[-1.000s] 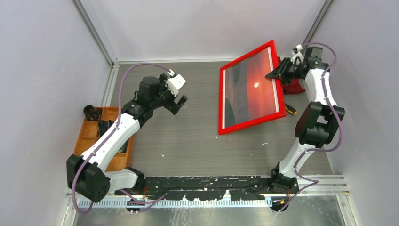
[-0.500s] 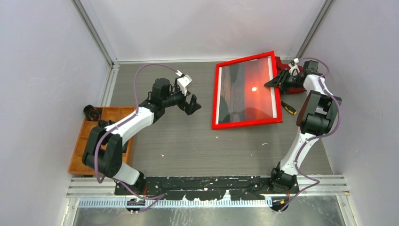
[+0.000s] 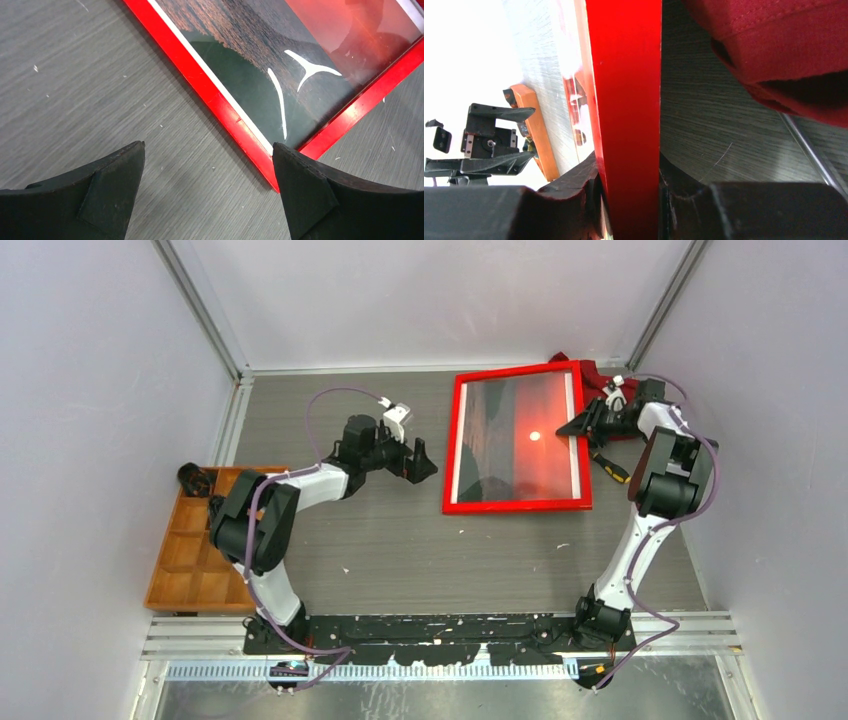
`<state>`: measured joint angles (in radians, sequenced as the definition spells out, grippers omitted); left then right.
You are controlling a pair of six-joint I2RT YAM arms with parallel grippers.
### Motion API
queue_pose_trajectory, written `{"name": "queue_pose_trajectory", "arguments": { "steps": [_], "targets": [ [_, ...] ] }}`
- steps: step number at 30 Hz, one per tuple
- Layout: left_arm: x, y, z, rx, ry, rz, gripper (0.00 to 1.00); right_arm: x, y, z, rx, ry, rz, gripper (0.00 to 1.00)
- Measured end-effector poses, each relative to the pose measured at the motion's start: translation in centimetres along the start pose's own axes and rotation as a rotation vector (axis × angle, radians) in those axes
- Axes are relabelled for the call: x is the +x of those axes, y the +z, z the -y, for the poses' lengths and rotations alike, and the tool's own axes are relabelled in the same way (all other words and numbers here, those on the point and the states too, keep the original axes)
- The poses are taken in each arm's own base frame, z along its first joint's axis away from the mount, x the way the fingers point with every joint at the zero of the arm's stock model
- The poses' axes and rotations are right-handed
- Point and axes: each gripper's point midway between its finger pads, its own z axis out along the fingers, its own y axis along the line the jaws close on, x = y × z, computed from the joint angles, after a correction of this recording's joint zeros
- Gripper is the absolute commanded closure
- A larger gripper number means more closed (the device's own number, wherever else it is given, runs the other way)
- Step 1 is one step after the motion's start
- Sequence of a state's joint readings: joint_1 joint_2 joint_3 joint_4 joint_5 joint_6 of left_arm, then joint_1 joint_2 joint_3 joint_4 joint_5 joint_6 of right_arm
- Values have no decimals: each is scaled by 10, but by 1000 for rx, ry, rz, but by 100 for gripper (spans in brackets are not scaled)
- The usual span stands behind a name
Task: Take the photo out of the frame
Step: Turn over the photo frame at the center of the board.
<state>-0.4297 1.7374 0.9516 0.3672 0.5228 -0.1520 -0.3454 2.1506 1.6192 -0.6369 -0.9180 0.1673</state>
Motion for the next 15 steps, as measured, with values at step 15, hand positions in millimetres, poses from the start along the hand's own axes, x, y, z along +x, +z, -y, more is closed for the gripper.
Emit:
{"name": "queue_pose_trajectory", "arguments": {
  "steps": [15],
  "targets": [
    [18, 21, 0, 10, -145, -1, 0, 13, 21, 24, 62, 15, -52, 64]
  ]
}}
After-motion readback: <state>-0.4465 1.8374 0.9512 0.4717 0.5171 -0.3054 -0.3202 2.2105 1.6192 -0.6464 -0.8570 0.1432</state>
